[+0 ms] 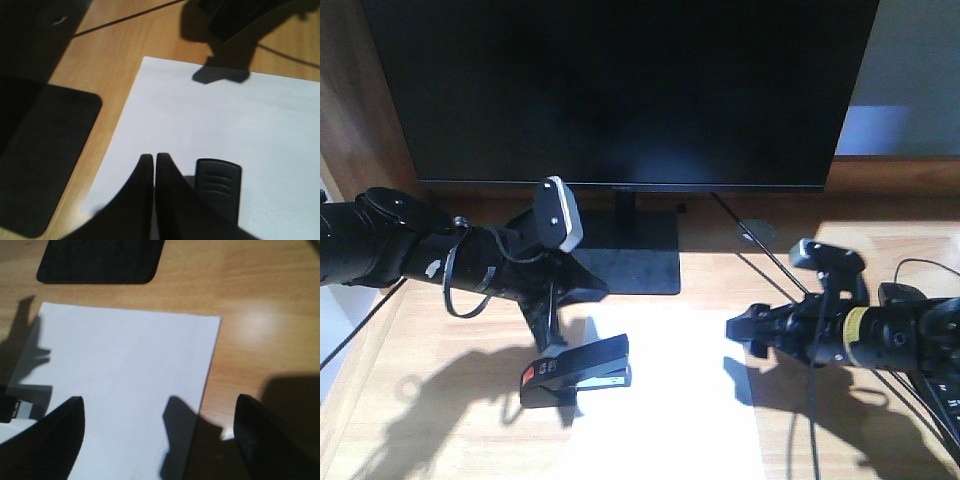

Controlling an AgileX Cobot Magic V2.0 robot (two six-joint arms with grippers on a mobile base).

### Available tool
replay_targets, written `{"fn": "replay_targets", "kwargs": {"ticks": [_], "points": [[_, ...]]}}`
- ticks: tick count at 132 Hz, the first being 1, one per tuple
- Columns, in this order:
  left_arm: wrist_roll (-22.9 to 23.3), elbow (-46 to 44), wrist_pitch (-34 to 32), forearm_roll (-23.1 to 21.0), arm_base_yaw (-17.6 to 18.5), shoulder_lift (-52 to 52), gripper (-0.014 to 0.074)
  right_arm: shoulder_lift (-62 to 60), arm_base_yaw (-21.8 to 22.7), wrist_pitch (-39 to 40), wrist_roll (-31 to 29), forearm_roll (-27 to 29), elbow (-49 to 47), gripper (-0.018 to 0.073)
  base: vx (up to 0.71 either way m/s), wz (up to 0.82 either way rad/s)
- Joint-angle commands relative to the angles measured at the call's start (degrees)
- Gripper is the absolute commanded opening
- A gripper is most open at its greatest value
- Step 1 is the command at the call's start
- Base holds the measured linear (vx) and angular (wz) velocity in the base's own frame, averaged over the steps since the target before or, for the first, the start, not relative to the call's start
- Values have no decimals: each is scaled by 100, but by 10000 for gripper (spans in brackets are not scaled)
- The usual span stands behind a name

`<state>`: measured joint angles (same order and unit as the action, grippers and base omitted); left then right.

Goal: Grab stapler and paper to desk for stapling
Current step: 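Open both grippers and lift them away from stapler and paper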

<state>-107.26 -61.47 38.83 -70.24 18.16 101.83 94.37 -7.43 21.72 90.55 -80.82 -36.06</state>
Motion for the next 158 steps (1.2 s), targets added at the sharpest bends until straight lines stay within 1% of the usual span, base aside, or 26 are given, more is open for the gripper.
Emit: {"fn": "replay_targets", "kwargs": {"ticks": [1,6,19,20,33,34,45,46,51,54,63,64,73,75,76,77,78,79,80,81,88,91,95,102,111,158], "points": [[782,-115,-448,-20,2,-311,-6,-584,4,-458,-62,-192,-92,541,0,0],[1071,-115,-593,102,2,-326,-6,-707,4,-593,-62,-262,-92,523,0,0],[2080,-99,-1122,823,2,-448,-6,-1227,4,-1125,-62,-525,-92,446,0,0],[2219,-99,-1193,995,2,-481,-6,-1287,4,-1192,-62,-548,-92,426,0,0],[3119,-98,-1601,1810,2,-681,-6,-1619,4,-1596,-62,-577,-92,332,0,0],[3253,-98,-1656,2024,2,-717,-6,-1670,4,-1651,-62,-577,-92,306,0,0],[3986,-98,-1921,2713,2,-917,-6,-1939,4,-1877,-62,-577,-92,204,0,0],[4220,-98,-1956,2853,2,-957,-6,-1982,4,-1907,-62,-577,-92,195,0,0],[4539,-98,-2029,3199,2,-1050,-6,-2069,4,-1958,-62,-577,-92,148,0,0],[4945,-98,-2096,3549,2,-1138,-6,-2148,4,-1988,-62,-577,-92,112,0,0],[5628,-98,-2179,4119,2,-1271,-6,-2325,4,-2009,-69,-577,-92,34,0,0],[5896,-98,-2187,4262,2,-1304,-6,-2362,4,-2010,-69,-577,-92,17,0,0],[6728,-98,-2178,4908,-3,-1438,-6,-2521,4,-2010,-69,-609,-92,-15,0,0],[7201,-98,-2171,5205,-3,-1494,-6,-2602,4,-2010,-69,-646,-92,-13,0,0],[7201,-98,-2171,5205,-3,-1494,-6,-2602,4,-2010,-69,-646,-92,-13,0,0],[7564,-98,-2165,5352,-3,-1522,-6,-2635,4,-2010,-69,-668,-92,-12,0,0],[7564,-98,-2165,5352,-3,-1522,-6,-2635,4,-2010,-69,-668,-92,-12,0,0],[7807,-98,-2166,5574,-3,-1552,-6,-2667,4,-2010,-69,-689,-92,-11,0,0],[7807,-98,-2166,5574,-3,-1552,-6,-2667,4,-2010,-69,-689,-92,-11,0,0],[8048,-98,-2164,5719,-3,-1590,-6,-2700,4,-2010,-69,-703,-92,-11,0,0],[8722,-98,-2149,6143,-3,-1678,-6,-2825,4,-2010,-69,-717,-92,-10,0,0],[9179,-98,-2139,6407,-3,-1734,-6,-2900,4,-2010,-69,-717,-92,-9,0,0],[9460,-93,-2134,6706,-3,-1809,-6,-3000,4,-2010,-69,-717,-92,-8,0,0],[9753,-87,-2126,7024,-3,-1925,-6,-3124,4,-2010,-69,-717,-92,-8,0,0],[9821,-5,-2245,7291,-3,-2165,-6,-3357,4,-2010,-63,-712,-76,-8,0,0],[9814,1689,-3918,7327,-3,-3888,-6,-4603,4,-2004,-76,-847,136,-8,0,0]]}}
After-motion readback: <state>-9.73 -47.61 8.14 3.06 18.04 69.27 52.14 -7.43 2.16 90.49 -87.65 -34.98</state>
